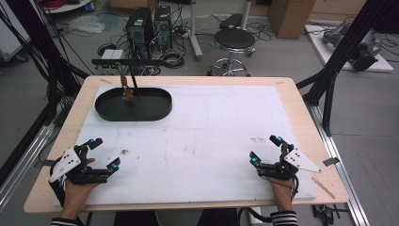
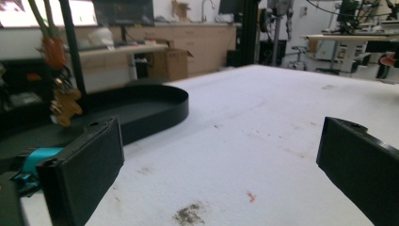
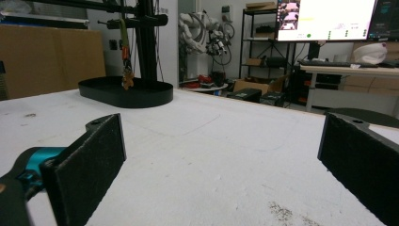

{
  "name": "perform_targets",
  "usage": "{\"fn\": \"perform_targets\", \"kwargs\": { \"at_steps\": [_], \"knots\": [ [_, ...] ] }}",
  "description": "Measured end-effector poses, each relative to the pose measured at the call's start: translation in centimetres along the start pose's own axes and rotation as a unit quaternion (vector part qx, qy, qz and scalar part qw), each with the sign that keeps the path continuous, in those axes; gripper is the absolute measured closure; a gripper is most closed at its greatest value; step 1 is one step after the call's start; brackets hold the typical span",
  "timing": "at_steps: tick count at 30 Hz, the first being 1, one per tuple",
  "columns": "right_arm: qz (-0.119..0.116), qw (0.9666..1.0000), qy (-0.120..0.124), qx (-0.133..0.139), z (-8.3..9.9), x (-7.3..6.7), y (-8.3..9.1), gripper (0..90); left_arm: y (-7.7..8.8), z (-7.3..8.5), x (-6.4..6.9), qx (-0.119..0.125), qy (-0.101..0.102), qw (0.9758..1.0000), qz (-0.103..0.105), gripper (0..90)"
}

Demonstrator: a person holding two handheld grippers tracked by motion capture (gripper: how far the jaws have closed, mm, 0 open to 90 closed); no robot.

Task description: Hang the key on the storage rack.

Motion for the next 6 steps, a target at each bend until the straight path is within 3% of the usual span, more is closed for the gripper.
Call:
{"fn": "perform_targets", "kwargs": {
  "at_steps": [2, 6],
  "knots": [
    [-0.001, 1.0000, 0.003, -0.003, 0.01, -0.08, -0.04, 0.3, 0.15, 0.08, -0.13, 0.008, 0.010, 0.9999, -0.006, 1.7],
    [0.000, 1.0000, 0.007, -0.003, 0.01, -0.16, -0.07, 0.3, 0.15, 0.08, -0.09, 0.008, 0.009, 0.9999, -0.006, 1.7]
  ]
}}
Point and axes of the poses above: each handheld gripper's, and its own axes: y roughly backward along the jaws, z roughly out of its underside, x roughly to its right, the point moved 1 cm from there along -y, roughly forward along the jaws, and after that the axes turned 10 degrees about -y, right-handed, at the moved point
